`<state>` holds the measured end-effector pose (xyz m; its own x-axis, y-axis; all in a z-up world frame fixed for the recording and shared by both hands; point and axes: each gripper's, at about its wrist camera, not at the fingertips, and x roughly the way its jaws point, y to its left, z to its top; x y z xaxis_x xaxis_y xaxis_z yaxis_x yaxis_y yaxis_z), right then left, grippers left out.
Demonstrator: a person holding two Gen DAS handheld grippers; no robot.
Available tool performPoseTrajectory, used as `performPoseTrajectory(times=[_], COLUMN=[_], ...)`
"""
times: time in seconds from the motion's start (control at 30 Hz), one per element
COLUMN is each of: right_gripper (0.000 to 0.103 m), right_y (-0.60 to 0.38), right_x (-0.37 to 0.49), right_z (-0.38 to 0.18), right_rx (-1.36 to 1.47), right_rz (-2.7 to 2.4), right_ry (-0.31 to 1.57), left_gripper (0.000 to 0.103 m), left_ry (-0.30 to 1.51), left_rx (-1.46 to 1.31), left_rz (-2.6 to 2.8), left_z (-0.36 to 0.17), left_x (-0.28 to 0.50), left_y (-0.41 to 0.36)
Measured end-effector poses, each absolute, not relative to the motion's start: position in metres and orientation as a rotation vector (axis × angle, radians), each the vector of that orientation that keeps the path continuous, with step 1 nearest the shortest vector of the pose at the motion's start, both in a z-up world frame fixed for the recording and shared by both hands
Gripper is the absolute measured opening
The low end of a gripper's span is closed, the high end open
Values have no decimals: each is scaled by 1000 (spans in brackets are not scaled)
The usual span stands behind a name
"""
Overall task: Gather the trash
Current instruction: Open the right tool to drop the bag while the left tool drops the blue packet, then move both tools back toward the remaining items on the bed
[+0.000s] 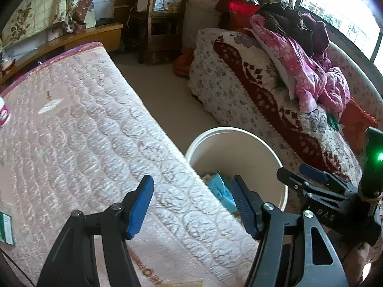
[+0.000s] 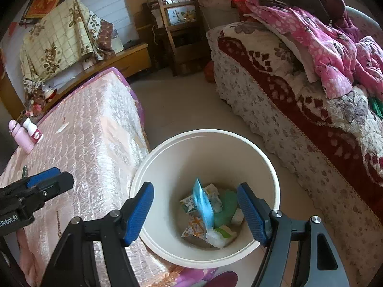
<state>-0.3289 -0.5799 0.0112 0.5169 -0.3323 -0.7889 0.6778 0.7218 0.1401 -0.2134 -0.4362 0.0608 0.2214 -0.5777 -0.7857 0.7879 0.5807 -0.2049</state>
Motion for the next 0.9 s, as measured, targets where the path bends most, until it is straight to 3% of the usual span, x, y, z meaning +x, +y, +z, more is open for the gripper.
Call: performPoseTrajectory(times=[0.4,0.9], right_gripper=[75,75], right_y=[-548,-474], right_x=[-298,-234], right_z=[16,15], right_rx=[420,350], right_rz=[-553,-360], right_ry=[847,881], left_gripper=[67,67], left_ry=[911,987], left_rx=[268,159], left_rz=[-827,-574], left_z=[64,36], left_x=[-188,-85], left_y=[-384,-291])
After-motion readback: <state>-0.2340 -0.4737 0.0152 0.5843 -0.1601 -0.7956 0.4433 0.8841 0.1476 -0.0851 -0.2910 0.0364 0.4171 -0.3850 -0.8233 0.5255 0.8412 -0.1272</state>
